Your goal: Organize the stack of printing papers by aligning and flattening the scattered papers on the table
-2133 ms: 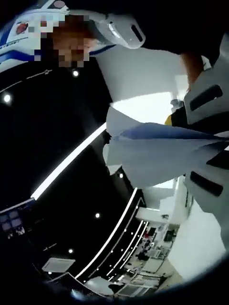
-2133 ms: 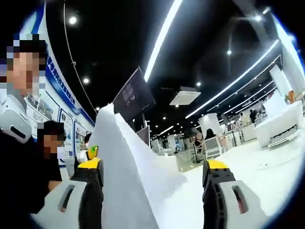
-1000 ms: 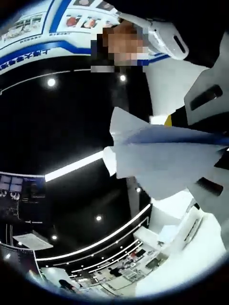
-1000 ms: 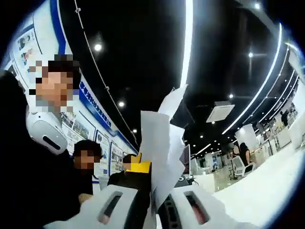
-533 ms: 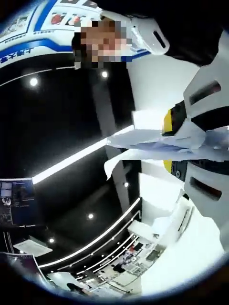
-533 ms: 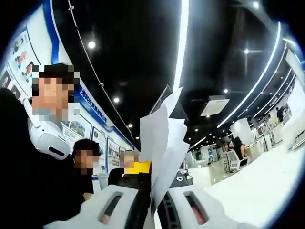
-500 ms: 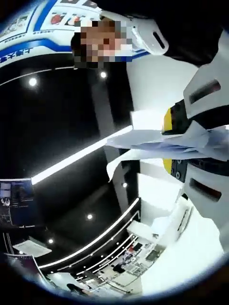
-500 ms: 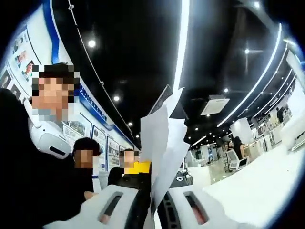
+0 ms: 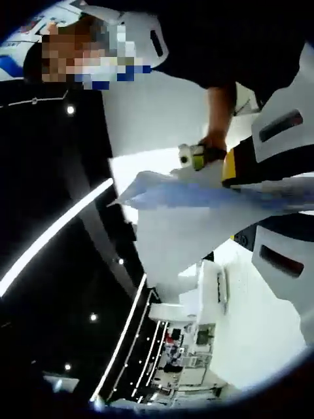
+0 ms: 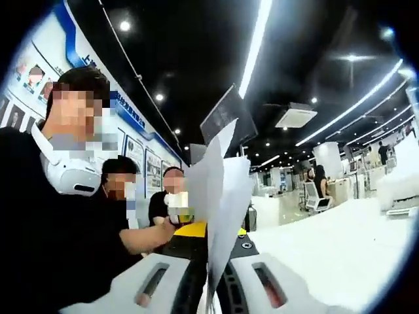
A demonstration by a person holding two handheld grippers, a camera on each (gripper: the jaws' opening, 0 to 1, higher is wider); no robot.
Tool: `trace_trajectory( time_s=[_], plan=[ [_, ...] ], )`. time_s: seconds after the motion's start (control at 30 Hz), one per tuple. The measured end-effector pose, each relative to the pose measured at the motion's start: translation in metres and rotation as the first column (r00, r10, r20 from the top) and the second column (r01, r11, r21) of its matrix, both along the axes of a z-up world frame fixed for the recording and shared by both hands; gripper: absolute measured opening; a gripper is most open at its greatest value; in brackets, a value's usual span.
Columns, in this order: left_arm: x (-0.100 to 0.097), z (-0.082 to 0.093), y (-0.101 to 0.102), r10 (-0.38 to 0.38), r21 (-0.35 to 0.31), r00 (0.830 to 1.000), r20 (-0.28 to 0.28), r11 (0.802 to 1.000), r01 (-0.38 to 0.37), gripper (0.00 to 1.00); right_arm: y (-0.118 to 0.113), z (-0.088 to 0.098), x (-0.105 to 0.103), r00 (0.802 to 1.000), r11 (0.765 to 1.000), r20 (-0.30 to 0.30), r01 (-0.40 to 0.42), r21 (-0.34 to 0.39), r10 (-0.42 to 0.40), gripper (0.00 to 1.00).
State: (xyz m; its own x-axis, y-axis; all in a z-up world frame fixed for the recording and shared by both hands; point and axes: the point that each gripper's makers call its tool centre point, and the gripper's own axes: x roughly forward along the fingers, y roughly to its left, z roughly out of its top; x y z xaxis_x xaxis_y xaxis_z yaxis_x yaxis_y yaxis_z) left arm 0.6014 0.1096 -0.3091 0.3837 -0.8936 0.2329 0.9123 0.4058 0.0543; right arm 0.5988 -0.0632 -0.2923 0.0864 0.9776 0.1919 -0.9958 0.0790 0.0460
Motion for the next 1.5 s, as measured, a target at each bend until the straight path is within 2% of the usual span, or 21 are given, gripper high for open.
trace_trajectory(
  time_s=[0.1,0.2,0.33,0.47,0.57,0.6,0.63,0.7,0.73,0.8,0.93,1.0,1.07,1.27,1.3,1.33,1.4,1.5],
  plan=[
    [0.005,-0.008,-0.004,0.025,0.034,1.000,-0.004,0.999,-0.025,0.06,0.001,-0.006,-0.001,0.999,0.999,0.025,0.025,-0.044,-0.024,0.00],
    [0.008,-0.012,-0.003,0.031,0.034,0.999,-0.040,0.999,-0.029,0.06,0.000,-0.010,-0.002,0.998,0.996,0.039,0.051,-0.070,-0.049,0.00],
    [0.013,-0.017,-0.006,0.109,0.091,0.993,-0.047,0.990,-0.104,0.06,-0.001,-0.017,0.003,0.992,0.986,0.056,0.123,-0.112,-0.117,0.00],
    [0.011,-0.023,-0.012,0.130,0.170,0.991,-0.032,0.978,-0.122,0.06,-0.001,-0.019,0.006,0.980,0.974,0.086,0.190,-0.126,-0.180,0.00],
    [0.011,-0.030,-0.016,0.131,0.213,0.991,-0.016,0.969,-0.124,0.06,-0.002,-0.022,0.009,0.976,0.971,0.097,0.204,-0.122,-0.193,0.00],
    [0.011,-0.033,-0.017,0.126,0.217,0.992,-0.025,0.969,-0.118,0.06,-0.002,-0.024,0.011,0.975,0.970,0.099,0.209,-0.125,-0.197,0.00],
    [0.012,-0.039,-0.018,0.113,0.223,0.992,-0.058,0.970,-0.098,0.09,-0.002,-0.028,0.014,0.974,0.968,0.094,0.216,-0.131,-0.205,0.02],
    [0.016,-0.042,-0.018,0.119,0.212,0.990,-0.071,0.972,-0.102,0.15,-0.003,-0.033,0.017,0.977,0.969,0.067,0.210,-0.133,-0.202,0.12],
    [0.018,-0.043,-0.019,0.113,0.199,0.989,-0.097,0.976,-0.092,0.18,-0.003,-0.035,0.019,0.979,0.969,0.055,0.205,-0.136,-0.199,0.15],
    [0.022,-0.043,-0.019,0.112,0.188,0.988,-0.109,0.978,-0.090,0.23,-0.004,-0.037,0.021,0.979,0.970,0.044,0.204,-0.134,-0.199,0.17],
    [0.027,-0.041,-0.022,0.105,0.182,0.988,-0.110,0.980,-0.084,0.21,-0.010,-0.037,0.028,0.976,0.969,0.028,0.217,-0.117,-0.215,0.18],
    [0.028,-0.040,-0.024,0.101,0.185,0.990,-0.103,0.979,-0.081,0.17,-0.010,-0.037,0.029,0.977,0.971,0.017,0.211,-0.111,-0.210,0.15],
    [0.026,-0.040,-0.027,0.083,0.201,0.993,-0.082,0.977,-0.065,0.06,-0.010,-0.036,0.025,0.984,0.977,0.005,0.180,-0.116,-0.181,0.00],
    [0.024,-0.026,-0.030,0.075,0.149,0.990,-0.122,0.987,-0.056,0.06,-0.011,-0.021,0.021,0.986,0.983,-0.001,0.164,-0.078,-0.164,0.00],
    [0.024,-0.027,-0.030,0.068,0.143,0.989,-0.133,0.988,-0.049,0.08,-0.011,-0.021,0.021,0.986,0.983,0.002,0.164,-0.078,-0.164,0.00],
    [0.025,-0.029,-0.030,0.061,0.130,0.985,-0.160,0.991,-0.041,0.15,-0.012,-0.023,0.023,0.985,0.981,0.003,0.175,-0.083,-0.175,0.03],
    [0.029,-0.036,-0.030,0.060,0.110,0.972,-0.226,0.993,-0.036,0.31,-0.014,-0.026,0.028,0.981,0.979,-0.021,0.189,-0.082,-0.191,0.18],
    [0.031,-0.038,-0.030,0.056,0.111,0.975,-0.216,0.993,-0.033,0.28,-0.017,-0.028,0.029,0.981,0.980,-0.039,0.186,-0.074,-0.189,0.18]
  ],
)
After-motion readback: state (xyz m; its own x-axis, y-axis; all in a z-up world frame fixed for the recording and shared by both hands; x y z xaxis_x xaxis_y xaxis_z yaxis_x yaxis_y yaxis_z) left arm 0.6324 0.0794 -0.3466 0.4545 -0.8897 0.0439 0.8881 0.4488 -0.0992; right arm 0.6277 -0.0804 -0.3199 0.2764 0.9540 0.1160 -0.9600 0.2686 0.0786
